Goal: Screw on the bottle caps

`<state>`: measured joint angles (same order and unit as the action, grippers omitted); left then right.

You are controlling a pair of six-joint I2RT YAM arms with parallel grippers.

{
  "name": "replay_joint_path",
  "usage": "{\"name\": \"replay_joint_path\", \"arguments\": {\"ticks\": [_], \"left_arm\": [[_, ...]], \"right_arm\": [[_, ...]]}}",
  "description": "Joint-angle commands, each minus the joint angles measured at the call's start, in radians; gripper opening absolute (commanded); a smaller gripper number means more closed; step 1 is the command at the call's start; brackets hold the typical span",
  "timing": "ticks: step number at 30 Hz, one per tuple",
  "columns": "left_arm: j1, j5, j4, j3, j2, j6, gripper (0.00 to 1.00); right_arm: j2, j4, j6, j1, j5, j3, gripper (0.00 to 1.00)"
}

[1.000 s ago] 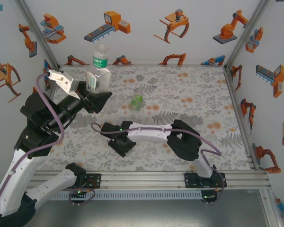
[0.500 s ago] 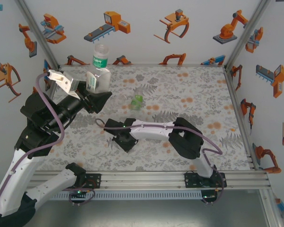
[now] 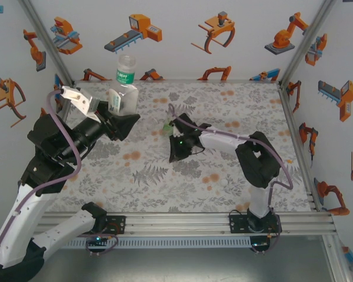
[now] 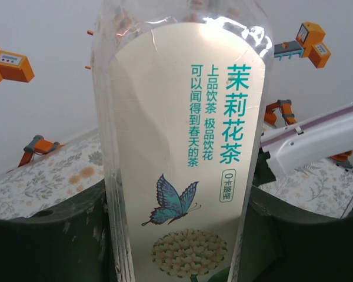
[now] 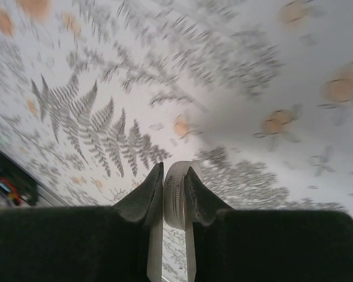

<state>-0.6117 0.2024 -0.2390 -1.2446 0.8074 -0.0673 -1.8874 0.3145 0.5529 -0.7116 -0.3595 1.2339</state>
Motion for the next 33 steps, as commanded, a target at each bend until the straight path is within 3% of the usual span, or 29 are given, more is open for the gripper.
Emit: {"name": "replay_joint_path", "arguments": {"ticks": [1,10,15,26,33], "left_arm": [[0.007,0.011,0.038,0.015,-0.006,-0.027,0.04],[0.006,0.008,0.042,0.028,-0.002,-0.036,0.04],[0.006,0.011,0.050,0.027,0.001,-0.034,0.04],[0.007,0.021,0.039,0.015,0.019,-0.034,0.05],[0.006,0.018,0.026,0.018,0.015,-0.035,0.05]], "right_arm": [[0.045,-0.155,0.090,0.094,-0.135,-0.080,0.15],[0.037,-0.489,0.249,0.331,-0.312,-0.292,0.17],[0.056,-0.491,0.230,0.411,-0.312,-0.361,0.23],[0.125,-0.245,0.068,0.508,-0.203,-0.389,0.40],[0.244,-0.001,-0.001,0.494,0.016,-0.297,0.42]]}}
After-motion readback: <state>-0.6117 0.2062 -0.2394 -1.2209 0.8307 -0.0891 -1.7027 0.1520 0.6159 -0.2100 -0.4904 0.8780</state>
